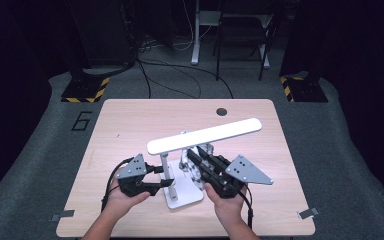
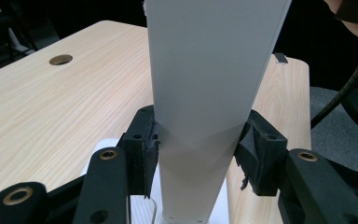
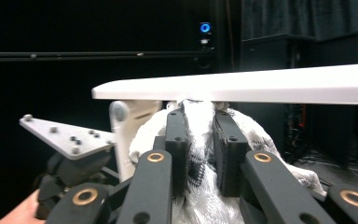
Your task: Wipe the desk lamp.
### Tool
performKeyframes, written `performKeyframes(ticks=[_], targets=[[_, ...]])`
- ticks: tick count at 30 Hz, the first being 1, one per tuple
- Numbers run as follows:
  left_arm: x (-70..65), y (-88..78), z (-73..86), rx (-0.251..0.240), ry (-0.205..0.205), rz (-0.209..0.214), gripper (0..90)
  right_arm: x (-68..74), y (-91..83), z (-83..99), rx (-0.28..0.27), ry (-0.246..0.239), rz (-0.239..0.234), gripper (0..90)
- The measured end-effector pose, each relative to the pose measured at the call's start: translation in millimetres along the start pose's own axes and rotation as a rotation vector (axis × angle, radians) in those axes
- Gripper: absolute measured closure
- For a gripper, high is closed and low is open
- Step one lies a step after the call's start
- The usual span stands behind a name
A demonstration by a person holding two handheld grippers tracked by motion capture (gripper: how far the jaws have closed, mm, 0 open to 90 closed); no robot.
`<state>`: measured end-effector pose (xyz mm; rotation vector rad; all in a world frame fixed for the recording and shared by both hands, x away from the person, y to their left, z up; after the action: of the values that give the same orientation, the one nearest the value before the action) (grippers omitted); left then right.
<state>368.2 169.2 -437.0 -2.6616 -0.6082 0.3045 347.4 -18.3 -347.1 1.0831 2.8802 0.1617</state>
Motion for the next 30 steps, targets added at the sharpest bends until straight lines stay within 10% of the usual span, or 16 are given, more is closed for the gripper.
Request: performKeyframes(ticks=[21,25,30], targets=[[-18.1,-39.8,-81.1,-0.069,0.017,-0.010,43.2,-32.4,-19.1,-2.0,0.004,0.016,0.082,77.9],[-17.1,-40.3,-84.7,-0.044,0.050,-0.057,50.2,-31.1,-18.8,-2.0,0.001,0.024,0.080,77.9],[-14.1,-37.7,-81.6,-0.084,0.013,-0.008,52.3,-25.1,-15.2,-1.3,0.005,0.028,0.059,77.9]])
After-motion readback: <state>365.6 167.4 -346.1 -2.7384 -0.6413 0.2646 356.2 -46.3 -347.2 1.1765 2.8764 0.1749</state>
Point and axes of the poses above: each handheld gripper's, and its own axes: y roughly forward along the jaws, z roughly out of its underside, x roughly to its left, the point moved 6 cm from there along y, roughly forward along the jaws, and after that the axes turned 6 degrees about -y, right-handed, at the moved point
